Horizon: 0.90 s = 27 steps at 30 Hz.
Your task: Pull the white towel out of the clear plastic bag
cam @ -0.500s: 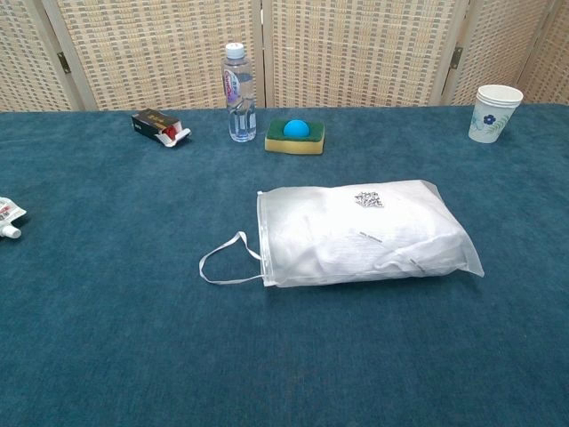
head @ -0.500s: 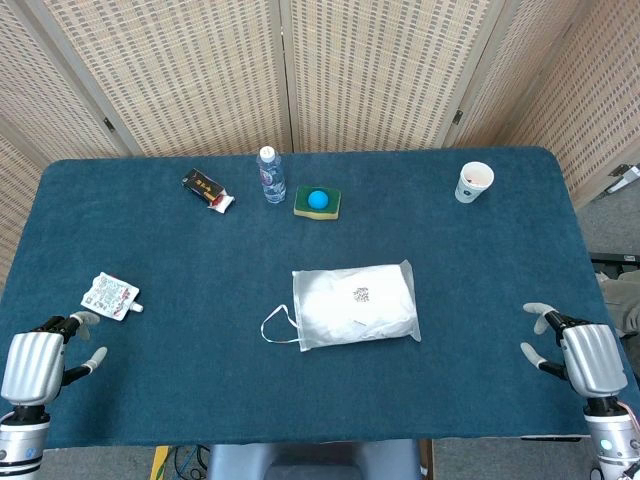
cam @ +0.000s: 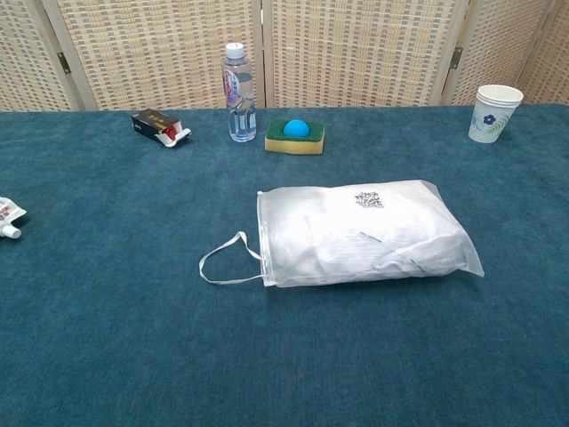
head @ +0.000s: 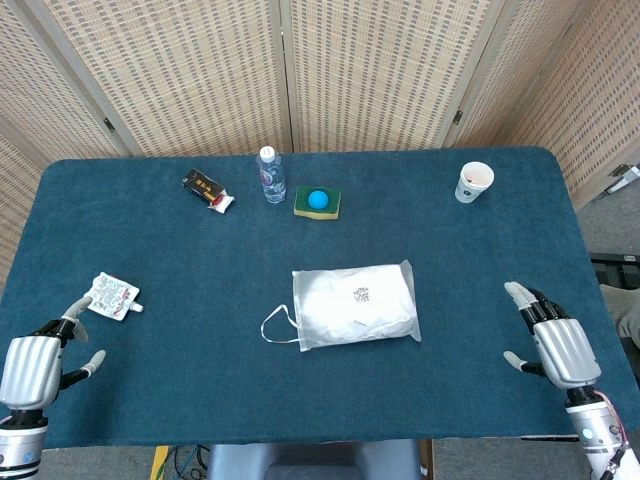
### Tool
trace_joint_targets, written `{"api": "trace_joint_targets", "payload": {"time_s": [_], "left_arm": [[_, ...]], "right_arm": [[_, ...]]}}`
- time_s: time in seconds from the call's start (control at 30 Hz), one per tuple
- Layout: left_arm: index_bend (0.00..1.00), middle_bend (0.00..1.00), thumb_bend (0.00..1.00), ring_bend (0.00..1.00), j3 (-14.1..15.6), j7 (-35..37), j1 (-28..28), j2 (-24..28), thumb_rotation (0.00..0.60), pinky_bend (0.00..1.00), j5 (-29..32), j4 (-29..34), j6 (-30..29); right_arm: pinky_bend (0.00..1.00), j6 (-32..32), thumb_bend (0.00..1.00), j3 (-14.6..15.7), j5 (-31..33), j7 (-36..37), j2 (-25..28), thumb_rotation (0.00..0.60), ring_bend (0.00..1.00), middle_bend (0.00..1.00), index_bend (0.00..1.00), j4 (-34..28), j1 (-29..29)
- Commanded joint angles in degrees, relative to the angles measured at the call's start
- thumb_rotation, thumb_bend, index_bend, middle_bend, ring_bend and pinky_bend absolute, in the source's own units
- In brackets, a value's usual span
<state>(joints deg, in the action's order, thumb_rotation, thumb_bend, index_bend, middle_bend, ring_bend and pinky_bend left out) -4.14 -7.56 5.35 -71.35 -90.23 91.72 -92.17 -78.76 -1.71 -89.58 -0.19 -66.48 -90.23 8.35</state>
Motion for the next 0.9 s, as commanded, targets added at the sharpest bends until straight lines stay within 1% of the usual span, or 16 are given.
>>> {"api": "trace_joint_targets", "payload": {"time_s": [0.03,0.07,0.1,0.17,0.33,0.5,0.67,0.9], "left_arm": [[0.16,0.56,0.20,0.50,-0.08,0.21,0.16,-0.28,0.600,0.72,0.02,0.05,0.19],[0.16,0.56,0.20,0.50,-0.20,0.21,0.31,-0.51,0.600,0.72,0.02,0.13,0.26],[0.16,0.56,0.20,0.50,-0.30,0.15,0.52,-0.69,0.600,0.72,0.00,0.29,0.47],[0.16,0.56,0.20,0.50,-0.45,0.02,0.71,-0.71,0.600,0.72,0.07,0.43,0.67],[0.16,0.56,0.20,0.50,-0.59,0.00,1.19,-0.52,0.600,0.72,0.27,0.79,1.46],[0.16,0.56,0.20,0.50,-0.70,-0.13,1.29,-0.26,0.600,0.72,0.56,1.27,1.67],[0.16,0.56,0.20,0.50,-0.59,0.21,1.03,0.11,0.600,0.72,0.90,1.49,1.58],[0.16,0.56,0.20,0.50,-0.61,0.00,1.21,0.13,0.600,0.72,1.24,1.77,2.06]], "right_arm": [[0.10,4.09,0.00,-1.04,2.61,-4.57,2.23,0.600,0.00,0.00,0.00,-5.15,2.59],[0.07,4.98,0.00,-1.75,2.80,-5.87,2.14,0.600,0.00,0.00,0.00,-6.20,3.66],[0.05,6.96,0.00,-2.62,3.45,-9.26,1.69,0.600,0.00,0.00,0.00,-7.39,5.42],[0.03,8.82,0.00,-3.54,5.25,-12.89,1.09,0.600,0.00,0.00,0.00,-9.27,6.89],[0.02,12.81,0.00,-5.36,10.06,-20.01,-1.35,0.600,0.00,0.00,0.00,-12.19,10.39],[0.02,16.14,0.00,-6.00,16.91,-25.97,-3.73,0.600,0.00,0.00,0.00,-13.31,12.91],[0.02,16.77,0.00,-6.00,20.81,-28.71,-6.17,0.600,0.00,0.00,0.00,-12.80,14.27],[0.02,17.83,0.00,-6.13,23.55,-28.59,-10.05,0.600,0.00,0.00,0.00,-10.74,16.33]]}}
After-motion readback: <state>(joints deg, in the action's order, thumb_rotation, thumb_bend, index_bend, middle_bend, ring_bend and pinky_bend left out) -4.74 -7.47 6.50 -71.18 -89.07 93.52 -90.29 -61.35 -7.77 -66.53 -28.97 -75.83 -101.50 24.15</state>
